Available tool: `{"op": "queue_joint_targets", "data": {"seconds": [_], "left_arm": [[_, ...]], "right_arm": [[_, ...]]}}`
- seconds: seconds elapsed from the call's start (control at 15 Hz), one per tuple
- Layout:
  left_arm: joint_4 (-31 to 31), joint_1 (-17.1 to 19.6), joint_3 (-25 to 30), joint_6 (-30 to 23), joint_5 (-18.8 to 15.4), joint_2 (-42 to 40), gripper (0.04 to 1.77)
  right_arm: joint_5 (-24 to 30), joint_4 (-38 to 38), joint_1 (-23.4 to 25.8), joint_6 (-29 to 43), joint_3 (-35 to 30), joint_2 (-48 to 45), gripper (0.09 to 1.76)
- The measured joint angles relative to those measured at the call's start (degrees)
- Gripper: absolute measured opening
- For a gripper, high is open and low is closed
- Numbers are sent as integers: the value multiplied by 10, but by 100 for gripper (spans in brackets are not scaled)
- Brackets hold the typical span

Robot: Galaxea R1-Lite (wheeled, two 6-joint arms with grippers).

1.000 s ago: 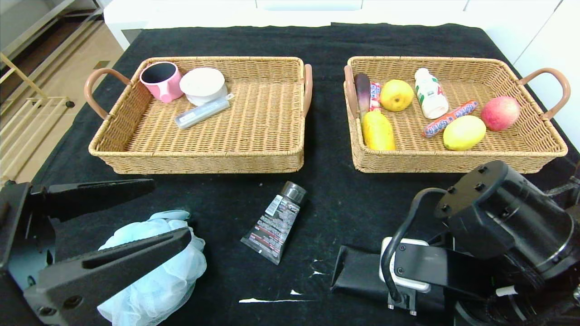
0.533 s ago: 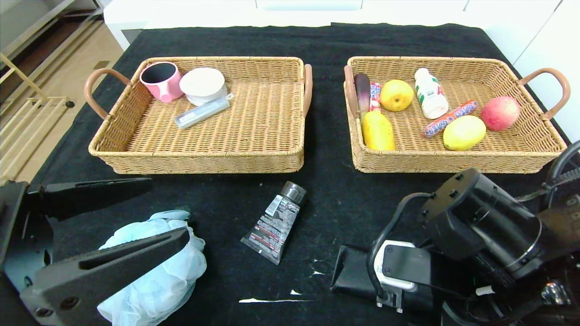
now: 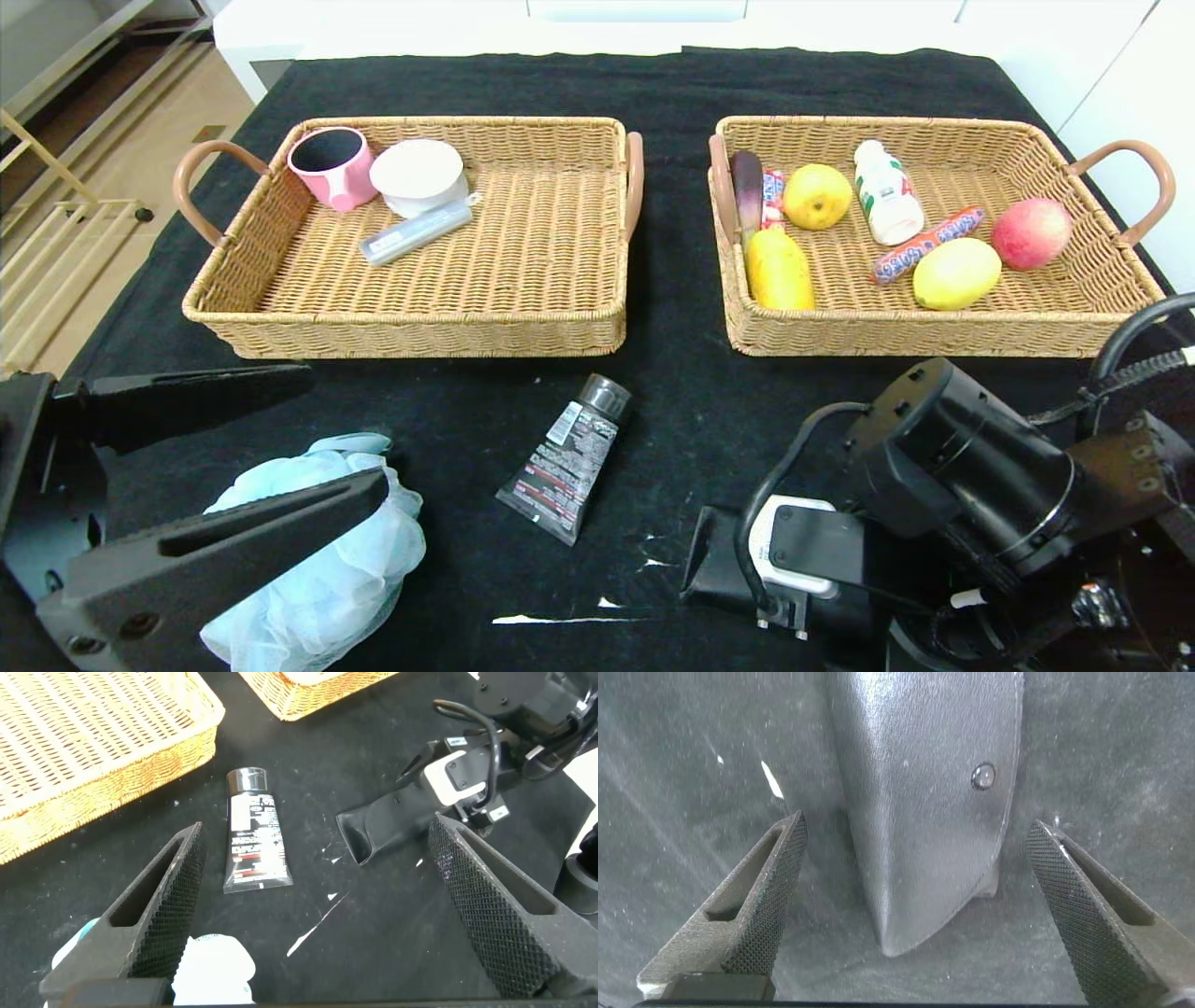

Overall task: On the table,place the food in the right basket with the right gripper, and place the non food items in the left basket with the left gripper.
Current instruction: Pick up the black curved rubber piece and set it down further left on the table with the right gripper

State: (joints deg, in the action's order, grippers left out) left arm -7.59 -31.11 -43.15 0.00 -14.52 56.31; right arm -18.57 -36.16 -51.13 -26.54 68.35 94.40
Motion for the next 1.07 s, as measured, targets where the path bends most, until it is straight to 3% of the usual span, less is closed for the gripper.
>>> {"op": "queue_joint_targets", "data": {"seconds": [0.13,0.4,0.67,1.07], "left_arm": [[0,0,0,0,0,-2,172],[0,0,-1,1,0,-4,172],[0,0,0,3,0,-5,172],[1,0,0,3,0,-4,172]], "right_arm": [[0,0,1,1,0,2,163],[-1,0,1,2,-2,4,102],[-1,1,2,4,-6,4,69],[-1,1,2,4,-9,3,68]]}}
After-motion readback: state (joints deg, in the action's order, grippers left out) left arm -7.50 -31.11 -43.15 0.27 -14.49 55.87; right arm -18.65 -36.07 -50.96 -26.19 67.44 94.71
